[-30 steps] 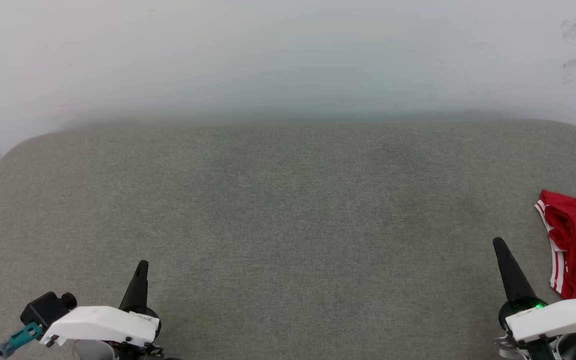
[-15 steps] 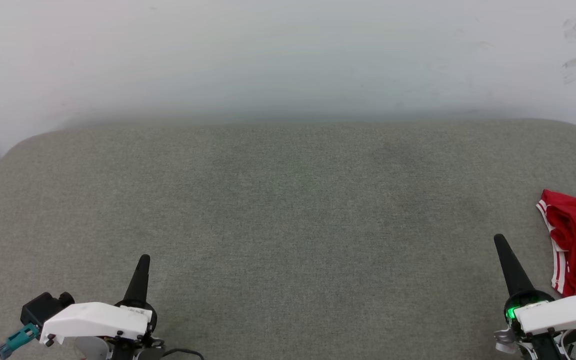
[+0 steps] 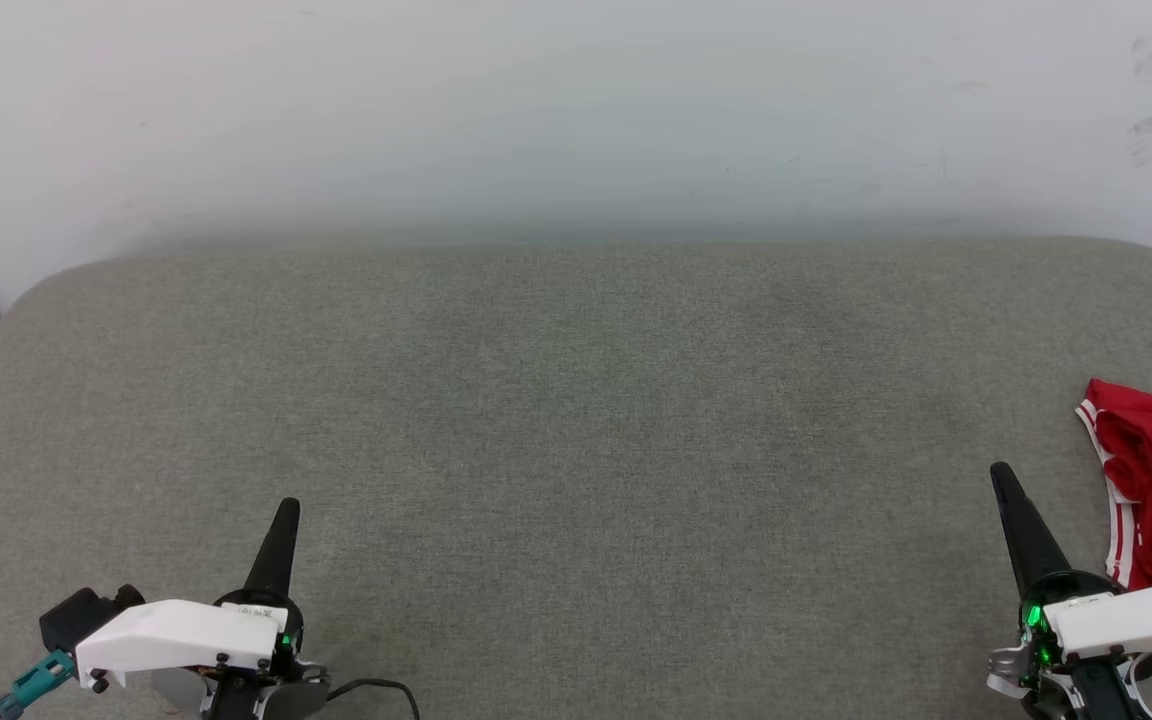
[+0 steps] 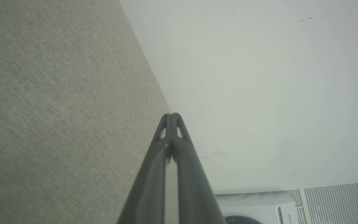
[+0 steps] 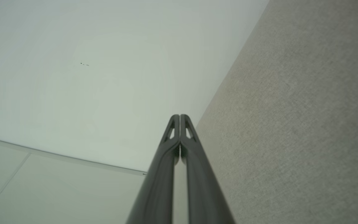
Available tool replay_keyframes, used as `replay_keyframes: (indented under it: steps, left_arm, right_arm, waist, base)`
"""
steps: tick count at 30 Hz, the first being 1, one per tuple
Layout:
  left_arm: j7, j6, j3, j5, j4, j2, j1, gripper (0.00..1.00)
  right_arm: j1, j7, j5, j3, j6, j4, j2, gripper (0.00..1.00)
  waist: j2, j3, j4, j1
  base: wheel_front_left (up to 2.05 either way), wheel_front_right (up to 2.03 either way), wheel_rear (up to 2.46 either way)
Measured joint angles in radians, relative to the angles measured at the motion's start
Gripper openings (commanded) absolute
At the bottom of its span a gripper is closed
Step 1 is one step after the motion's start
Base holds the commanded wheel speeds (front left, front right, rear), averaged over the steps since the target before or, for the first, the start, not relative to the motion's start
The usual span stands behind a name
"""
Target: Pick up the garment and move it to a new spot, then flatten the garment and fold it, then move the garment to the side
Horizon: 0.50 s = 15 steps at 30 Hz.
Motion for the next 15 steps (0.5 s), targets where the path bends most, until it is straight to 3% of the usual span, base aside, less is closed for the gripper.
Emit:
replay_keyframes:
  steps: [15]
  left_arm:
    - [0.033, -0.034, 0.041, -0.094, 0.013, -0.03, -0.014, 0.0]
  right_arm:
    - [-0.02, 0.007, 0.127, -0.007, 0.0, 0.032, 0.002, 0.0]
  waist:
    - [0.0, 0.003, 0.003, 0.0]
  base:
    - [0.0, 0.0, 0.0]
